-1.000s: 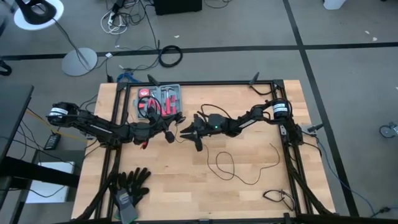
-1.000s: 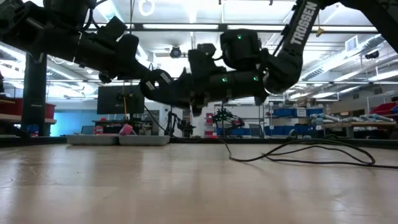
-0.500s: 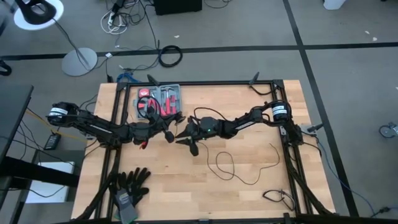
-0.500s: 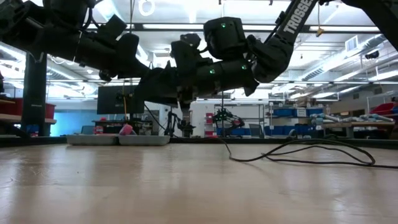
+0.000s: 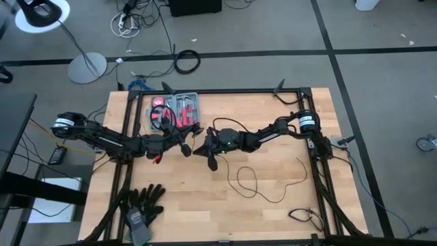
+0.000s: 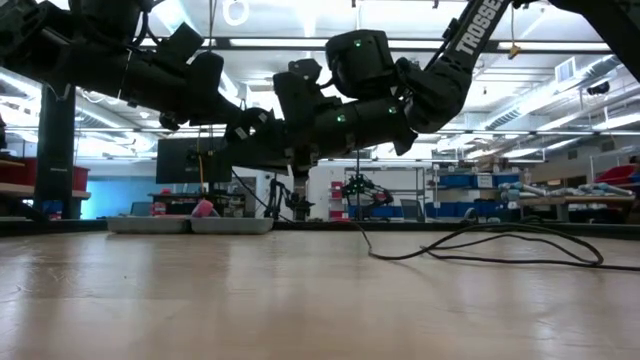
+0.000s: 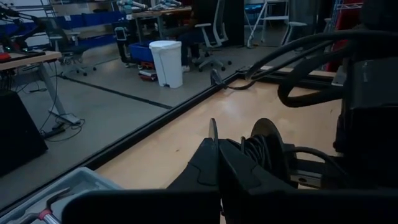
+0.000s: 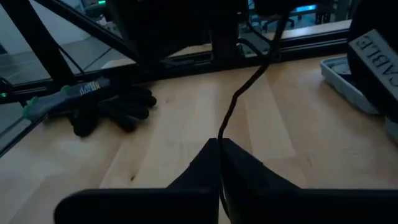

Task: Coil cords
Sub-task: Coil the black wire onto the spool

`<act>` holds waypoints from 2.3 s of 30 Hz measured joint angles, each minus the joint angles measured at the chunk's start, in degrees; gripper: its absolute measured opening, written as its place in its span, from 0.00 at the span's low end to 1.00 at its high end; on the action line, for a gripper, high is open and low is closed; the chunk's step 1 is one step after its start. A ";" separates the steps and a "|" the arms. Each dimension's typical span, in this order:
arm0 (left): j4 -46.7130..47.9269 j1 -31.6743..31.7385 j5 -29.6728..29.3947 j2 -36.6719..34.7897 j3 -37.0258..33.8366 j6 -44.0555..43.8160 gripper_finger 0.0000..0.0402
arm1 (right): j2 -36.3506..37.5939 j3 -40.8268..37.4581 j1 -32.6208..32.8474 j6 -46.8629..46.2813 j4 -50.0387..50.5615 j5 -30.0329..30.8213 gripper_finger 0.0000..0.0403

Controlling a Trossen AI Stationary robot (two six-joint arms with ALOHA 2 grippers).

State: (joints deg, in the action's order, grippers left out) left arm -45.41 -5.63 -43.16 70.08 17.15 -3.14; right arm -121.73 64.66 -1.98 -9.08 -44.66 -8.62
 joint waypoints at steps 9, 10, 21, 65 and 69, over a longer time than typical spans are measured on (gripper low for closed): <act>0.33 0.00 0.02 -0.02 0.00 -0.06 0.00 | 5.60 -0.02 -1.25 1.87 4.67 0.36 0.00; 0.32 0.00 0.04 0.00 0.00 -0.06 0.00 | 6.74 -0.02 -1.46 2.63 7.03 1.10 0.00; -0.41 -0.02 1.50 -0.02 0.00 -0.49 0.00 | 22.84 0.02 -3.32 9.20 39.25 18.97 0.00; -13.62 1.14 2.26 -0.04 -0.04 -6.01 0.00 | 14.06 -0.50 -2.96 0.10 28.65 16.69 0.00; -15.73 1.14 0.10 -0.02 -0.12 -3.07 0.00 | 12.10 -0.59 -1.54 -0.32 25.21 15.53 0.00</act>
State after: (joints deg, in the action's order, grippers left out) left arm -61.14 -4.49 -43.05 70.06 17.03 -6.21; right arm -109.63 64.08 -3.52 -9.40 -19.45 6.91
